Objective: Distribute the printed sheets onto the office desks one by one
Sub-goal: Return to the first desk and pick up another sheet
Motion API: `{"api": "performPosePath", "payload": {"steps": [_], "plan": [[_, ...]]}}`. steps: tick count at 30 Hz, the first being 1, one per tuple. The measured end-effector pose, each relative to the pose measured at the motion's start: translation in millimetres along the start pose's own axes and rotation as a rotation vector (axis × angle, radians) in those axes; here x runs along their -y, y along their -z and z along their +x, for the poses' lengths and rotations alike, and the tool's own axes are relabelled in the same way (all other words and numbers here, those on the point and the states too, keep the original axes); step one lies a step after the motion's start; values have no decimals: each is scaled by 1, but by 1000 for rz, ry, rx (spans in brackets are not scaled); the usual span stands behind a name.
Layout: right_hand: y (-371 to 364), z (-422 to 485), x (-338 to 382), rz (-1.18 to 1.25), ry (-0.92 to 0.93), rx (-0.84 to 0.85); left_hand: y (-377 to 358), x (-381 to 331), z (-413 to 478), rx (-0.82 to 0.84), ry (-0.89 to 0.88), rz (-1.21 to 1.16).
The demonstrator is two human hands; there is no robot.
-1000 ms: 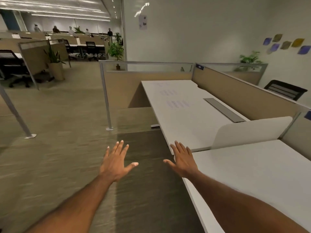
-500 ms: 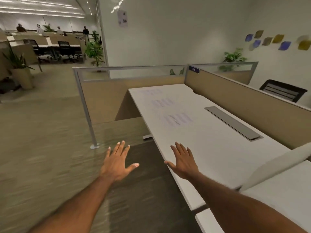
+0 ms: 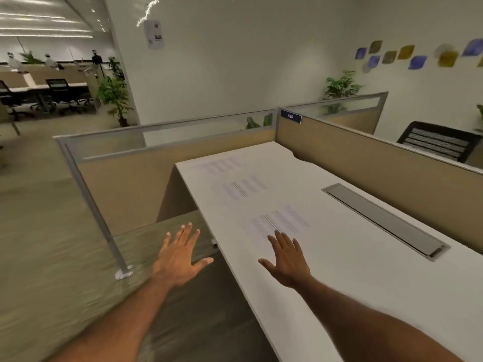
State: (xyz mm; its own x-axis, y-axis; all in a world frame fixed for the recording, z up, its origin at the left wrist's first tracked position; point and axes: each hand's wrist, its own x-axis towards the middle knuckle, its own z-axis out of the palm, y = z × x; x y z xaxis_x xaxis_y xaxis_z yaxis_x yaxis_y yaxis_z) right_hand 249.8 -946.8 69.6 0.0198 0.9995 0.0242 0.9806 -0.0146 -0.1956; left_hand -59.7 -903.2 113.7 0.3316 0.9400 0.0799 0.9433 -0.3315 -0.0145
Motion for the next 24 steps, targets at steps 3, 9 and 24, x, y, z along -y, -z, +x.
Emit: {"api": "performPosePath", "payload": {"steps": [3, 9, 24], "plan": [[-6, 31, -15, 16, -38, 6, -15, -2, 58, 32, -63, -6], [-21, 89, -48, 29, -185, -23, -58, -17, 168, 73, -275, -36], [-49, 137, -73, 209, -824, -42, -112, -75, 365, 173, -696, -105]]}}
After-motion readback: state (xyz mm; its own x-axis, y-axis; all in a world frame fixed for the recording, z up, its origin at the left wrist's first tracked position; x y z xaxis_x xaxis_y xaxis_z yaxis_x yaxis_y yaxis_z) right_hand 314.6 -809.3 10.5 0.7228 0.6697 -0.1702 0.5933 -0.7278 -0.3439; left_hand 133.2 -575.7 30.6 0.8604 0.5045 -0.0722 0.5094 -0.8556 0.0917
